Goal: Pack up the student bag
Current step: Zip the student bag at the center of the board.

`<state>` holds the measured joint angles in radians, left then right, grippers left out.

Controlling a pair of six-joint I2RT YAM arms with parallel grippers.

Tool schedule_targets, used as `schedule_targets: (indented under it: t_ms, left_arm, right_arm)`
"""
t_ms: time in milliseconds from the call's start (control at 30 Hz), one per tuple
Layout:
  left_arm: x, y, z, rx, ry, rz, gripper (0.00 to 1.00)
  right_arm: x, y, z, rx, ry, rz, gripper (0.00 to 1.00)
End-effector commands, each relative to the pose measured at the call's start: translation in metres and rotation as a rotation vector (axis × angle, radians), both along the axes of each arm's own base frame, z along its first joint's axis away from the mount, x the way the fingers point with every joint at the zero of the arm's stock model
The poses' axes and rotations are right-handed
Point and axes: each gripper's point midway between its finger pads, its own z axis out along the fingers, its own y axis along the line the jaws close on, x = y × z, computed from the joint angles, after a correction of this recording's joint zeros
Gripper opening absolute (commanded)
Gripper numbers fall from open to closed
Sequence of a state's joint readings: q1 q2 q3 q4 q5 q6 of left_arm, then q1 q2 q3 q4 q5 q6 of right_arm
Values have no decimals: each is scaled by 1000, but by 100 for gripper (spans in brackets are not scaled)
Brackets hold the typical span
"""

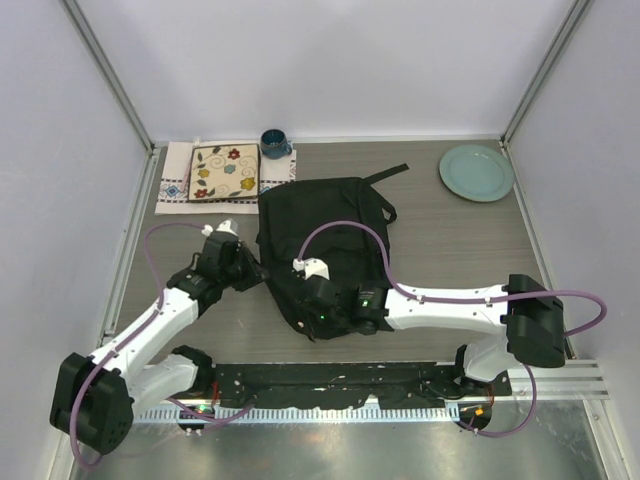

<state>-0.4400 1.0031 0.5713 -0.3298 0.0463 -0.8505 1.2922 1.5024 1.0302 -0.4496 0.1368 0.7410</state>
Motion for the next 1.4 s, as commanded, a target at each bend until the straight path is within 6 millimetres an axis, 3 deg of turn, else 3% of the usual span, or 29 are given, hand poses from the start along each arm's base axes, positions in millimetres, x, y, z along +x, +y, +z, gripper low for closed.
schedule_targets:
  t_ms: [0, 33, 67, 133, 167, 300, 467, 633, 900, 1067, 1167, 1367]
  left_arm:
    - [25, 8, 32, -39, -103, 34, 2]
    - [20, 3, 33, -65, -98, 11, 11]
    - [17, 1, 33, -88, -90, 9, 29]
    - [7, -2, 32, -122, -75, -2, 45]
    - [2, -2, 32, -138, -69, -4, 63]
    - [-21, 2, 26, -192, -38, 31, 87]
    - [-46, -5, 32, -316, -39, 22, 88]
    - [-62, -6, 17, -358, 6, 56, 89]
    - [-66, -9, 11, -363, 16, 118, 85]
    - [-72, -26, 9, -315, 37, 71, 84]
    - [-71, -30, 3, -302, 33, 82, 74]
    - [-67, -36, -1, -335, 24, 95, 43]
  right_arm:
    - [-6, -7, 8, 24, -2, 3, 0]
    - [-6, -5, 7, 32, 0, 2, 0]
    - [-5, 0, 9, 54, -1, 2, 0]
    - [-5, 1, 5, 61, 3, -3, 0]
    - [-5, 5, 6, 78, 1, -4, 0]
    - [-4, 9, 7, 104, 0, -3, 0]
    - [-3, 10, 11, 115, -10, -7, 0]
    - [-2, 11, 13, 122, -12, -11, 0]
    - [0, 12, 14, 131, -14, -24, 0]
    - [1, 12, 14, 130, -15, -32, 0]
    - [0, 12, 14, 134, -10, -36, 0]
    - [-1, 10, 14, 142, -4, -38, 0]
